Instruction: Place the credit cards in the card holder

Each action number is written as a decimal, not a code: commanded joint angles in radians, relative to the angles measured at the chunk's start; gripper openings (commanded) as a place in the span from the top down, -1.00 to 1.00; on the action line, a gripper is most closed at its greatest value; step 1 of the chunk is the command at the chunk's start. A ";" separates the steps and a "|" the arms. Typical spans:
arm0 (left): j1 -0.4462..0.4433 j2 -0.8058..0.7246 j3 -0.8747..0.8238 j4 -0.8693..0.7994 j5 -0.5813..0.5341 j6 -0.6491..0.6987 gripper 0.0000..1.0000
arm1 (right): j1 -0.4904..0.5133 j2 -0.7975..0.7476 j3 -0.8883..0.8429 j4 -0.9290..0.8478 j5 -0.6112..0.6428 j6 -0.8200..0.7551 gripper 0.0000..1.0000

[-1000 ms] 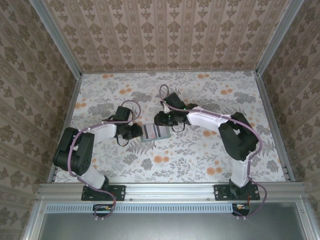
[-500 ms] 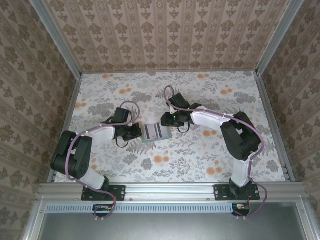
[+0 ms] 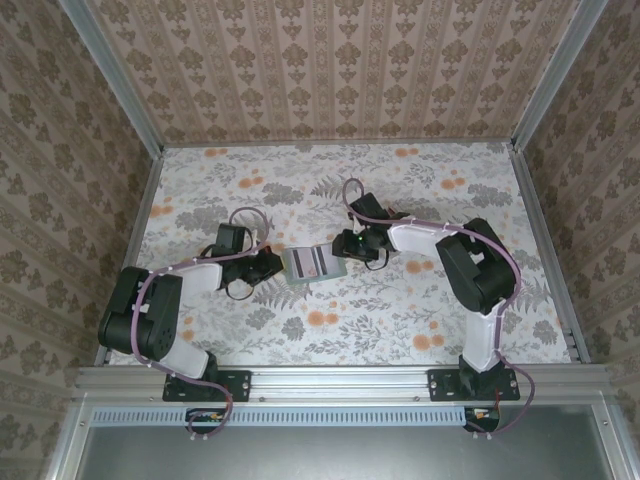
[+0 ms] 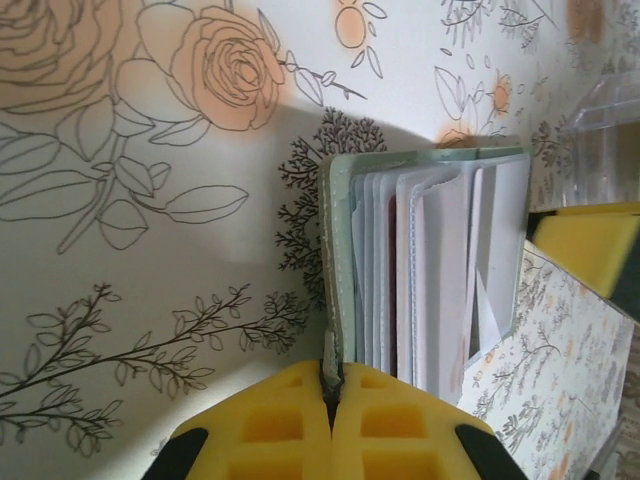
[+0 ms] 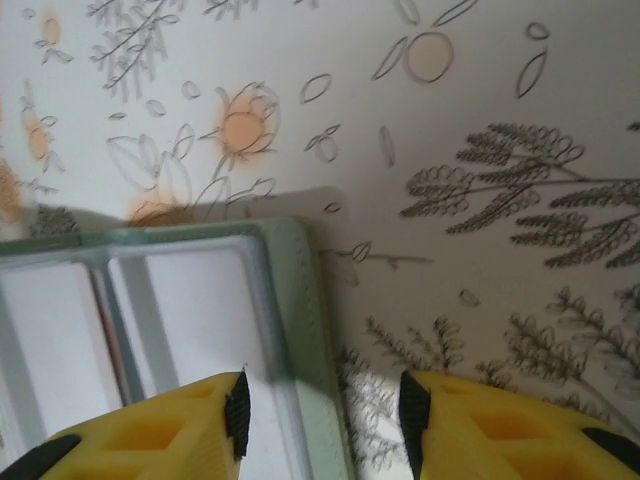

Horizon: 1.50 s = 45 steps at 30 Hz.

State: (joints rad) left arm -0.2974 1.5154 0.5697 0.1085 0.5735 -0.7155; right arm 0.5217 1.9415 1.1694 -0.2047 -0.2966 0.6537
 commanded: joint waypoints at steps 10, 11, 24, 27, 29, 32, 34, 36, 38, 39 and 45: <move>0.004 0.020 -0.004 0.024 0.027 -0.001 1.00 | 0.008 0.006 -0.039 0.231 -0.263 0.115 0.04; 0.003 0.020 -0.002 0.021 0.026 -0.002 1.00 | 0.008 -0.003 -0.036 0.228 -0.270 0.115 0.04; -0.017 0.074 0.012 0.043 0.023 -0.002 1.00 | 0.084 -0.036 0.058 0.205 -0.329 0.131 0.03; -0.024 0.071 0.000 0.057 0.021 -0.019 1.00 | 0.106 0.013 0.091 0.214 -0.345 0.143 0.02; -0.026 0.064 -0.009 0.062 0.018 -0.024 0.98 | 0.117 0.038 0.108 0.208 -0.347 0.143 0.01; -0.027 0.053 -0.018 0.063 0.021 -0.029 0.92 | 0.122 0.068 0.122 0.185 -0.336 0.135 0.00; -0.028 0.036 -0.026 0.062 0.018 -0.036 0.87 | 0.124 0.091 0.144 0.128 -0.314 0.107 0.00; -0.028 0.024 -0.030 0.058 0.016 -0.039 0.83 | 0.126 0.106 0.154 0.097 -0.291 0.085 0.00; -0.028 0.018 -0.030 0.056 0.016 -0.040 0.80 | 0.126 0.119 0.155 0.074 -0.275 0.067 0.00; -0.028 0.017 -0.030 0.053 0.020 -0.039 0.79 | 0.126 0.127 0.160 0.062 -0.271 0.058 0.00; -0.028 -0.010 -0.066 0.065 0.027 -0.063 0.69 | 0.127 0.163 0.182 -0.021 -0.227 0.010 0.00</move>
State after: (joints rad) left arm -0.3202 1.5436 0.5350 0.1696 0.5808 -0.7540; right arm 0.6441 2.0632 1.3300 -0.1188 -0.5934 0.7158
